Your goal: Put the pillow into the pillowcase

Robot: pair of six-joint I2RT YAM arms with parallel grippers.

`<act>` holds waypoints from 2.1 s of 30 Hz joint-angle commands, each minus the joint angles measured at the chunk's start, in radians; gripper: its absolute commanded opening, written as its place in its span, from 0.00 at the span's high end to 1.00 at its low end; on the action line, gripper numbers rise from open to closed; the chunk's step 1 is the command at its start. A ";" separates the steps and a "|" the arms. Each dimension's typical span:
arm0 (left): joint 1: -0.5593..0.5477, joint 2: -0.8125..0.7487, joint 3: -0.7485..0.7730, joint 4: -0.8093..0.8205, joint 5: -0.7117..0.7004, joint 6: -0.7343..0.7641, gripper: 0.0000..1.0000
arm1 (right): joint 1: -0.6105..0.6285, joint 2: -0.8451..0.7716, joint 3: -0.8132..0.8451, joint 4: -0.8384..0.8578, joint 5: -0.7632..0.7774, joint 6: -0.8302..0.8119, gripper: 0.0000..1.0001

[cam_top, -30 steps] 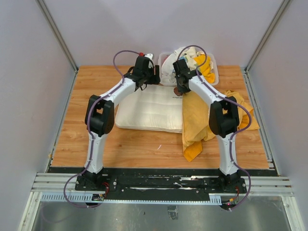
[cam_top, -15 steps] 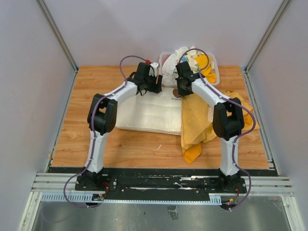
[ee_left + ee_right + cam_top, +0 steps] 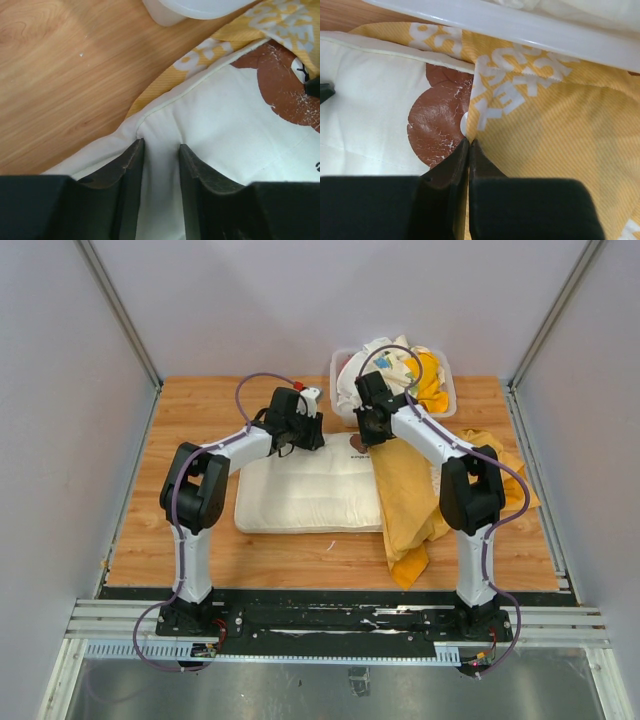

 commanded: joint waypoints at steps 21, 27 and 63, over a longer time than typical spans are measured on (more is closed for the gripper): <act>-0.066 -0.132 -0.006 -0.031 0.143 -0.153 1.00 | 0.091 -0.007 0.162 -0.044 -0.191 -0.064 0.99; -0.066 -0.155 0.017 -0.027 0.130 -0.184 1.00 | 0.103 -0.006 0.208 -0.037 -0.252 -0.073 0.99; 0.014 -0.147 0.163 -0.016 0.113 -0.291 1.00 | 0.127 0.082 0.436 -0.157 -0.537 -0.115 0.99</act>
